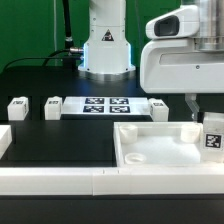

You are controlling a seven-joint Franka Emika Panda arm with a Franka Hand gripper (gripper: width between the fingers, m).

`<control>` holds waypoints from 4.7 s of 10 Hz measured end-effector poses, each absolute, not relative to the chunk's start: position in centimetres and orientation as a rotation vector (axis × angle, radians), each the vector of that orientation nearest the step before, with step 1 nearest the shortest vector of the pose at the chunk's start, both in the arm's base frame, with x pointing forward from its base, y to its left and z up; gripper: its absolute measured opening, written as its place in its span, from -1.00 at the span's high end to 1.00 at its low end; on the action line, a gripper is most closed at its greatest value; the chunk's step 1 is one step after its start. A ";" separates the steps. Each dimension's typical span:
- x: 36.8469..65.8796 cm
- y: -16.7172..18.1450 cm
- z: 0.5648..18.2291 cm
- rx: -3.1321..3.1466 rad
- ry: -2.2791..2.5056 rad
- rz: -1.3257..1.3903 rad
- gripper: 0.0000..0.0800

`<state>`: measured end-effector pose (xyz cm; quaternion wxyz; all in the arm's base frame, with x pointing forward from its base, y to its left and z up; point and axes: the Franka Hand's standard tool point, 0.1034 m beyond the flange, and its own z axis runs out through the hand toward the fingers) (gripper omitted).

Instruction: Assemble square table

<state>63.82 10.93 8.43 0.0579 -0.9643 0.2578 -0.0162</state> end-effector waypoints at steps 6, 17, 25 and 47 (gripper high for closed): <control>63.7 11.3 8.3 -2.657 1.441 -0.014 0.29; 63.6 11.6 8.5 -3.080 -0.001 -0.071 -0.62; 63.7 11.2 8.5 -3.051 -0.484 -0.082 0.29; 63.7 11.5 8.3 -2.939 0.839 -0.051 -0.61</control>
Offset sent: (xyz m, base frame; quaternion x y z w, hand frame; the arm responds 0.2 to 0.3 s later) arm 0.0012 0.0006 -0.0072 -0.0134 -0.0155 0.2388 0.9709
